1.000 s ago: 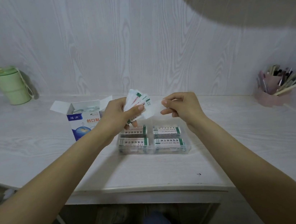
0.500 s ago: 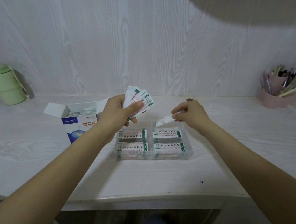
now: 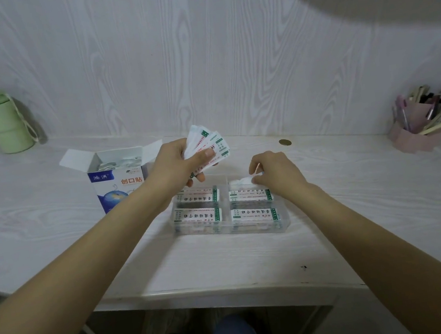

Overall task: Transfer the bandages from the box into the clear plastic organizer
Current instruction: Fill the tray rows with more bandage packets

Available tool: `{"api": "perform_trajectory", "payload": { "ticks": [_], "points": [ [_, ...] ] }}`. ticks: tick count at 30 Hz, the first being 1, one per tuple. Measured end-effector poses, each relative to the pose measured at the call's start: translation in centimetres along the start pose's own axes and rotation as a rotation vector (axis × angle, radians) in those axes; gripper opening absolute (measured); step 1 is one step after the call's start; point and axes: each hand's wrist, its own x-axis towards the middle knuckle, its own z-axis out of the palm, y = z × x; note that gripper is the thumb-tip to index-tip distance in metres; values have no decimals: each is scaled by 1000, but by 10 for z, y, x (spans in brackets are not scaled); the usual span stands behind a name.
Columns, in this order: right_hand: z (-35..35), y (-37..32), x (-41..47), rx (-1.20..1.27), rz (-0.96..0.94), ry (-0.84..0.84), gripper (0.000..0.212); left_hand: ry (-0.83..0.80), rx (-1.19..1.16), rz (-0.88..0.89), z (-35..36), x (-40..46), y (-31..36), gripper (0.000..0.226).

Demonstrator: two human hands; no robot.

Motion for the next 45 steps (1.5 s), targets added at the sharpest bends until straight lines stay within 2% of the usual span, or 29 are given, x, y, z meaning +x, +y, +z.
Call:
{"api": "perform_trajectory", "payload": {
  "ticks": [4, 10, 22, 33, 42, 45],
  "points": [
    [-3, -5, 3, -54, 22, -58, 9, -1, 2, 6, 0, -1, 0, 15],
    [-4, -8, 7, -83, 9, -102, 22, -2, 6, 3, -1, -3, 1, 14],
    [-6, -21, 15, -185, 45, -179, 11, 17, 7, 12, -7, -3, -2, 22],
    [-4, -28, 18, -237, 56, -181, 14, 9, 1, 12, -7, -3, -1, 24],
    [-7, -28, 18, -171, 28, -201, 11, 13, 10, 12, -7, -6, 1, 22],
    [-15, -30, 11, 49, -1, -39, 14, 15, 3, 15, -8, -8, 2, 21]
  ]
}}
